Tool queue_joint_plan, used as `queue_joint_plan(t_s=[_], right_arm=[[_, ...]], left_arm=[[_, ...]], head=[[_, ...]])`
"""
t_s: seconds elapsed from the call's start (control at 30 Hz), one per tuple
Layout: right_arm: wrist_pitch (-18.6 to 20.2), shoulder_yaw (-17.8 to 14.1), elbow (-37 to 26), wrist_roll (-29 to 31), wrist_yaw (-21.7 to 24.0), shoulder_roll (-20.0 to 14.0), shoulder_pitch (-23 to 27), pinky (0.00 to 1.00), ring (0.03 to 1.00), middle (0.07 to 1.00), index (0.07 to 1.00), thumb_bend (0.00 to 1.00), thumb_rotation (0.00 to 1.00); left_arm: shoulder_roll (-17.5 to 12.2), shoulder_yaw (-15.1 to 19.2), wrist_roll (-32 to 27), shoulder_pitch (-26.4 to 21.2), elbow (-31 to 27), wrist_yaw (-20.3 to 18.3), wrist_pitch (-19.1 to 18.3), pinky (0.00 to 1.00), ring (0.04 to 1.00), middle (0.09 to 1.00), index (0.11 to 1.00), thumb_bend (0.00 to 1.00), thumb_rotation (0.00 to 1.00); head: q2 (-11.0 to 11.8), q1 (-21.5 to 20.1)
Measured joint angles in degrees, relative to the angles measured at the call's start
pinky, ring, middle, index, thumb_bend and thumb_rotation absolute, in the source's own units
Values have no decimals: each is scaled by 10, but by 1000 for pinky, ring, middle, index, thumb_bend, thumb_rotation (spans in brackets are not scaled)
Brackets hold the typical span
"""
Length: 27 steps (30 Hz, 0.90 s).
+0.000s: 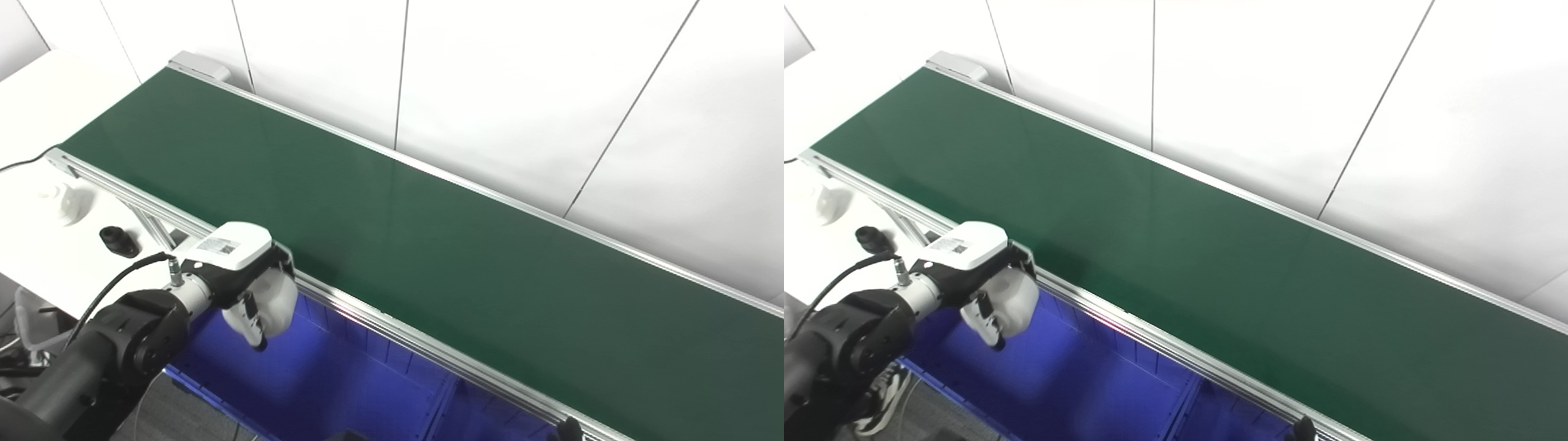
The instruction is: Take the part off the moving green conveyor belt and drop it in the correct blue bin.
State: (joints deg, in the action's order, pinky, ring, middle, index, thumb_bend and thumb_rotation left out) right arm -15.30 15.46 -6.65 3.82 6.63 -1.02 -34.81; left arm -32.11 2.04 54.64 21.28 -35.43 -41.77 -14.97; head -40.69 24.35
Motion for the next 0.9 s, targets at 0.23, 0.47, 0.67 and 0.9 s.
queue_joint_plan(t_s=[0.23, 0.47, 0.67, 0.9], right_arm=[[0, 0, 0, -6, -1, 1, -1, 1000, 1000, 1000, 1000, 526, 1000], [0, 0, -4, -7, -1, 2, -4, 1000, 1000, 1000, 1000, 520, 1000], [0, 1, -6, -14, -5, 4, -5, 1000, 1000, 1000, 1000, 535, 1000], [2, 17, -6, -35, -18, 22, -7, 1000, 956, 1000, 1000, 705, 970]], left_arm=[[-31, 2, 44, -29, -86, -208, -41, 996, 953, 968, 959, 1000, 756], [-30, 4, 41, -53, -123, -300, -65, 1000, 974, 982, 973, 1000, 717], [20, 72, -88, -62, -147, -240, -90, 919, 901, 910, 908, 1000, 748], [246, 164, -374, -23, -87, -14, -36, 818, 868, 893, 909, 771, 868]], head=[[0, 1], [0, -5], [-8, -47], [-37, -229]])
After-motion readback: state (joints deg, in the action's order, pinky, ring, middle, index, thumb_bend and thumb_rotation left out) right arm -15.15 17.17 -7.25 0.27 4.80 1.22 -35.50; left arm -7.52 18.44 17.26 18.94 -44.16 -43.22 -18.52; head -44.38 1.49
